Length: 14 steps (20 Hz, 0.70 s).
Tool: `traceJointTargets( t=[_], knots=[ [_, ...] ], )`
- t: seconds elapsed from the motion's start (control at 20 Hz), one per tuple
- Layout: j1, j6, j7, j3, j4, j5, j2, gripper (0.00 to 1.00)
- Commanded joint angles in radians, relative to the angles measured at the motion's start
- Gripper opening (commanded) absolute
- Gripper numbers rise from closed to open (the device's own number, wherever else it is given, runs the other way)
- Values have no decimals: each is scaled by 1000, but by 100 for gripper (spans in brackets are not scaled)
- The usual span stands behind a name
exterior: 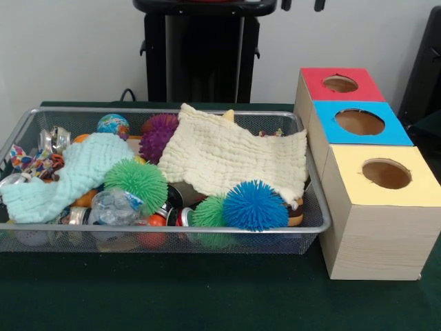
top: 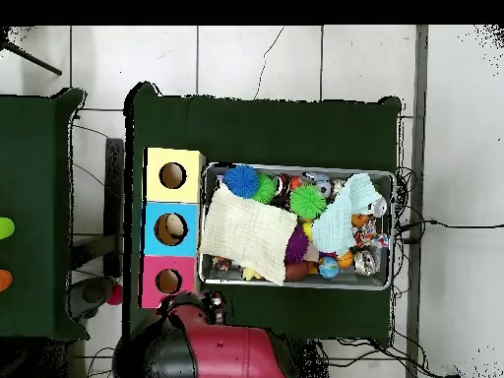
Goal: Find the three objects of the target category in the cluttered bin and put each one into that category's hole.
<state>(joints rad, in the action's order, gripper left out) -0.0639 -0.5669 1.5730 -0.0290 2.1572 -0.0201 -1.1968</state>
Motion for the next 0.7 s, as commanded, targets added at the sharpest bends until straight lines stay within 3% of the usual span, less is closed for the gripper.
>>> traceJointTargets(
  t=[0.05,0.35,0.7],
  knots=[
    [-150,-9,-49,67,-201,-82,107,100],
    [-203,-54,-75,106,-343,-142,174,100],
    [-288,28,-113,179,-431,-190,271,100]
  ],
)
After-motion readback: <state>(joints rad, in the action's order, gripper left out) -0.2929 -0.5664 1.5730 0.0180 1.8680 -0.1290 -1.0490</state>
